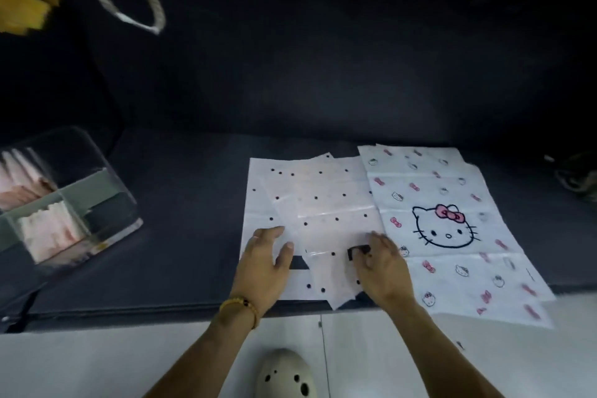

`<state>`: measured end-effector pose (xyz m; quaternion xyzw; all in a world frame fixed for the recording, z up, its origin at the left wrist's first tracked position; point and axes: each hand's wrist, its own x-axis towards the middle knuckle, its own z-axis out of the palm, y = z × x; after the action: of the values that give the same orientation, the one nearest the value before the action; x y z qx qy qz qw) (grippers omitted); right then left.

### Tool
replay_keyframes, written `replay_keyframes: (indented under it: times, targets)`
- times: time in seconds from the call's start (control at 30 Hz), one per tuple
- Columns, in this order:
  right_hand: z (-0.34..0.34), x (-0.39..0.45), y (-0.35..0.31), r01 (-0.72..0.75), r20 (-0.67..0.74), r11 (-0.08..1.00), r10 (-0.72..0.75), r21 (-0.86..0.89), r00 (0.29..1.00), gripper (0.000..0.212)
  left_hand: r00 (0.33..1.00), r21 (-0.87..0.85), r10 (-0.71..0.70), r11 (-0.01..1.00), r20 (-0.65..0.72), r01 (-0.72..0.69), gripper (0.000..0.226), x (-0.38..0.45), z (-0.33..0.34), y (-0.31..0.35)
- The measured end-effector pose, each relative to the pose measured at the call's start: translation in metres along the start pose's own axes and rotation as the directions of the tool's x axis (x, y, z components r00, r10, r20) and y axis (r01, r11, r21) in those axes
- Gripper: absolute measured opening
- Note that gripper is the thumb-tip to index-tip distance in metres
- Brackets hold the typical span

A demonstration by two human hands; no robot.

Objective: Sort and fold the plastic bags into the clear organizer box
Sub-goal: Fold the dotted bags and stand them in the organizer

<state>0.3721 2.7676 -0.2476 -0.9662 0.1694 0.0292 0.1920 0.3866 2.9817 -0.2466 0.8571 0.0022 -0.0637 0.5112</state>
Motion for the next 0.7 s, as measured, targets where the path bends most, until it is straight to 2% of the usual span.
replay_keyframes:
  times: [0.07,0.17,0.23,0.3,0.4,0.47,0.57,0.63,0.7]
  targets:
    - [0.013,-0.01,0.006,0.155,0.047,0.981,-0.15,-0.116,0.987,0.045,0.993,0.194,0.054,0.978,0.107,-0.074,0.044,0.003,0.013,-0.007]
    - [0.036,-0.026,-0.005,0.275,0.103,0.946,-0.26,-0.173,0.96,0.059,0.98,0.286,0.085,0.949,0.177,-0.134,0.059,0.007,0.023,-0.022]
    - [0.043,-0.032,-0.014,0.372,0.083,0.92,-0.364,-0.125,0.928,0.056,0.97,0.353,0.104,0.919,0.218,-0.178,0.068,0.007,0.024,-0.029]
    - [0.042,-0.029,-0.018,0.436,0.04,0.899,-0.434,-0.045,0.9,0.052,0.957,0.487,0.144,0.835,0.253,-0.255,0.069,0.008,0.023,-0.034]
    - [0.036,-0.017,-0.013,0.372,0.049,0.926,-0.369,-0.059,0.928,0.073,0.956,0.585,0.222,0.755,0.194,-0.294,0.056,0.01,0.019,-0.035]
    - [0.037,-0.012,-0.008,0.309,0.133,0.945,-0.294,-0.11,0.946,0.085,0.954,0.605,0.259,0.739,0.151,-0.297,0.04,0.012,0.017,-0.032]
    - [0.042,-0.013,-0.003,0.363,0.228,0.924,-0.331,-0.117,0.916,0.081,0.949,0.636,0.281,0.708,0.145,-0.307,0.025,0.015,0.017,-0.029]
    - [0.042,-0.016,-0.003,0.384,0.208,0.919,-0.36,-0.086,0.91,0.079,0.94,0.626,0.308,0.707,0.145,-0.328,0.021,0.019,0.018,-0.025]
    - [0.041,-0.018,-0.006,0.386,0.178,0.921,-0.372,-0.053,0.911,0.084,0.938,0.562,0.331,0.76,0.098,-0.327,0.015,0.022,0.015,-0.019]
